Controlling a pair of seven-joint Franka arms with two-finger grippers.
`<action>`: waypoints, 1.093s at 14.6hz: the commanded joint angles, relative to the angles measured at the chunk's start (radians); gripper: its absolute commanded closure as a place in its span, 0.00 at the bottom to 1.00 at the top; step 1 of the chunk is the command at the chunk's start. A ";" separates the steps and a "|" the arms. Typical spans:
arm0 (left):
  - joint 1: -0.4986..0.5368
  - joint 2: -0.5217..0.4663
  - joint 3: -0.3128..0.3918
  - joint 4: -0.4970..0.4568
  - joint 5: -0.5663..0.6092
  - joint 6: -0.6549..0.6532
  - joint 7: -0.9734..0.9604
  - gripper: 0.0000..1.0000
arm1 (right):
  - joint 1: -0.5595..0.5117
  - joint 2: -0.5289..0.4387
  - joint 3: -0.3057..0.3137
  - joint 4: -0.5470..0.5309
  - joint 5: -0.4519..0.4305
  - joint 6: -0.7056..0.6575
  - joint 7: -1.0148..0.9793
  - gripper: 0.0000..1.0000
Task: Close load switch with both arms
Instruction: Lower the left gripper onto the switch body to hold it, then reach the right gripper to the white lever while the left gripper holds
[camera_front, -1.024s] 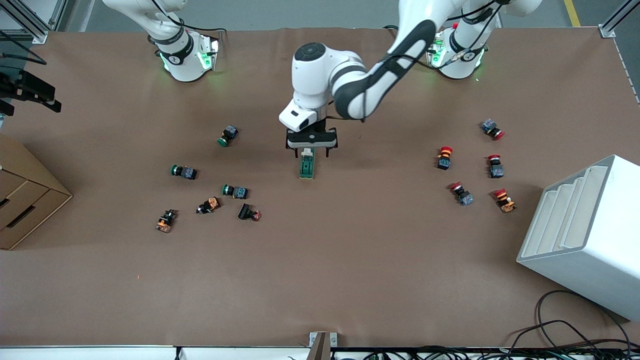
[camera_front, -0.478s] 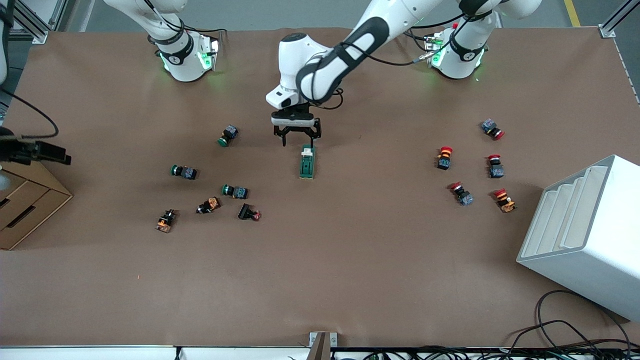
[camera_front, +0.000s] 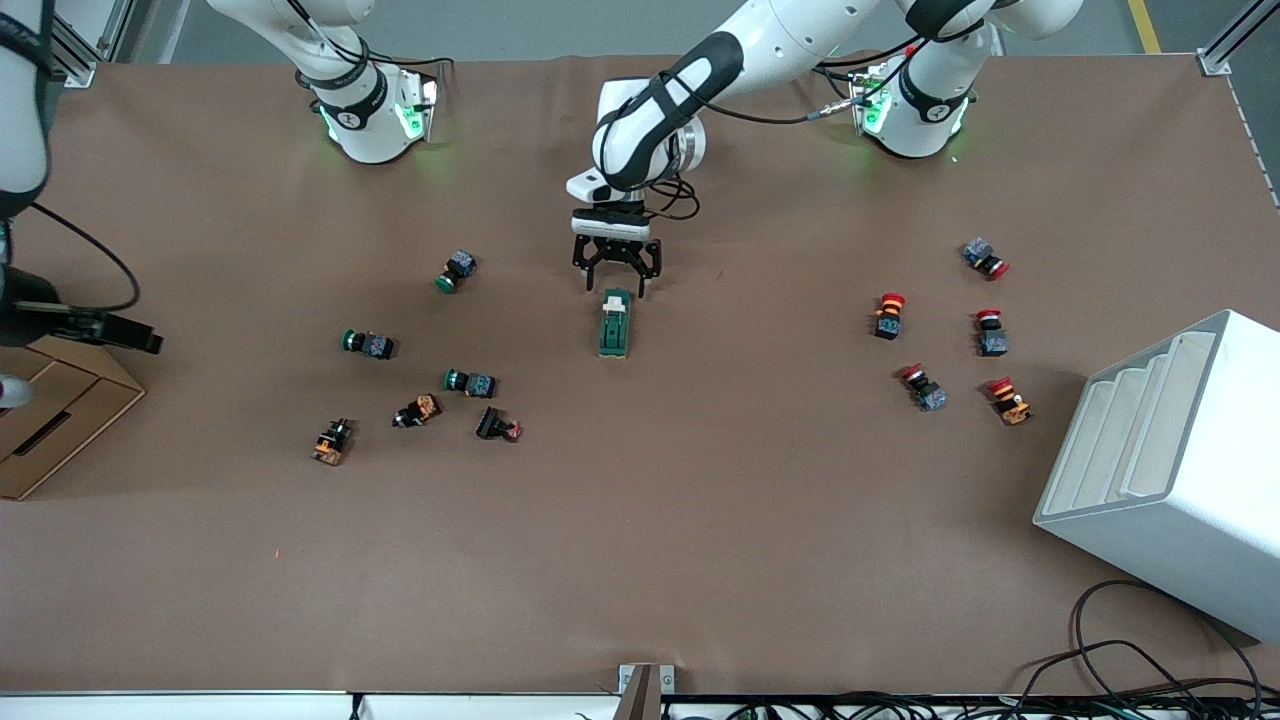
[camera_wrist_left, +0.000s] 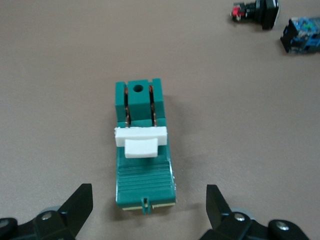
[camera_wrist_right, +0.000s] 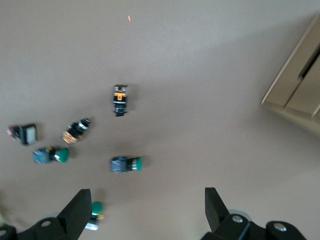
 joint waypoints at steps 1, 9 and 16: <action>-0.028 -0.007 0.004 -0.016 0.100 -0.057 -0.118 0.01 | 0.150 -0.016 0.002 -0.019 0.006 -0.005 0.389 0.00; -0.107 0.081 0.004 -0.018 0.218 -0.301 -0.314 0.01 | 0.491 0.045 0.002 -0.198 0.121 0.340 1.290 0.00; -0.127 0.102 0.004 -0.019 0.244 -0.362 -0.339 0.01 | 0.741 0.105 0.000 -0.415 0.120 0.731 1.717 0.00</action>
